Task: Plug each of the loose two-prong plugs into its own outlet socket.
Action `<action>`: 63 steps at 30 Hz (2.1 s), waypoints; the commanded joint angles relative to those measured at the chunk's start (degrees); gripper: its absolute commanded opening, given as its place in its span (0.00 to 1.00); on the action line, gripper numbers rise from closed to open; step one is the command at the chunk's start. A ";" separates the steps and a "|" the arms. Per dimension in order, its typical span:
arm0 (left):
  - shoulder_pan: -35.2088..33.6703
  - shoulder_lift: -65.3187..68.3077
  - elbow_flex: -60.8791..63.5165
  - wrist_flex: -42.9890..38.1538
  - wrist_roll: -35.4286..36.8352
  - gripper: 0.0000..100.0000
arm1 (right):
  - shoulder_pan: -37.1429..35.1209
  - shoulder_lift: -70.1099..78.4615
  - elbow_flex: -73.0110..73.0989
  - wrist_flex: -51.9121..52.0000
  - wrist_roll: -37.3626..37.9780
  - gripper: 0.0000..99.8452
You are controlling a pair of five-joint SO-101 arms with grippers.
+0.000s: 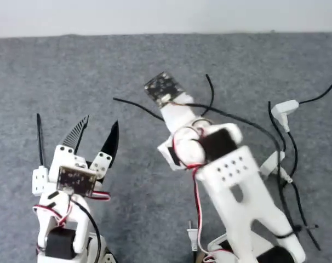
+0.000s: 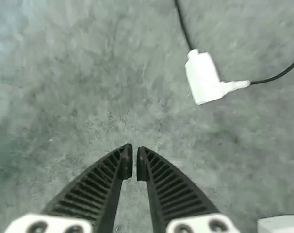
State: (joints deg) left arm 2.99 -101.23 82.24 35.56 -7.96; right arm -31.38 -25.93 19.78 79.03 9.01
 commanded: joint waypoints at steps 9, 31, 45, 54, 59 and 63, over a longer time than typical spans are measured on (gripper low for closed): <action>0.88 0.18 6.20 -12.13 7.56 0.21 | -3.82 3.03 5.71 -21.93 -0.53 0.02; 0.44 0.09 6.20 -15.21 13.89 0.21 | -5.93 2.95 5.71 -34.95 -6.15 0.01; -0.18 0.18 9.89 -22.86 13.54 0.17 | -6.29 3.21 11.87 -52.18 -6.24 0.01; -1.14 0.18 9.80 -23.03 13.89 0.16 | -6.11 2.86 23.21 -72.75 -6.15 0.01; -2.29 0.18 9.89 -24.79 14.15 0.16 | -6.37 -2.07 29.10 -79.34 -6.15 0.01; -2.37 0.18 9.63 -24.79 17.32 0.16 | -6.29 -5.93 34.20 -84.53 -6.15 0.01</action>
State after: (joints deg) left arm 0.79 -100.62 92.79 12.35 6.55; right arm -37.27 -27.52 52.92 -1.05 3.03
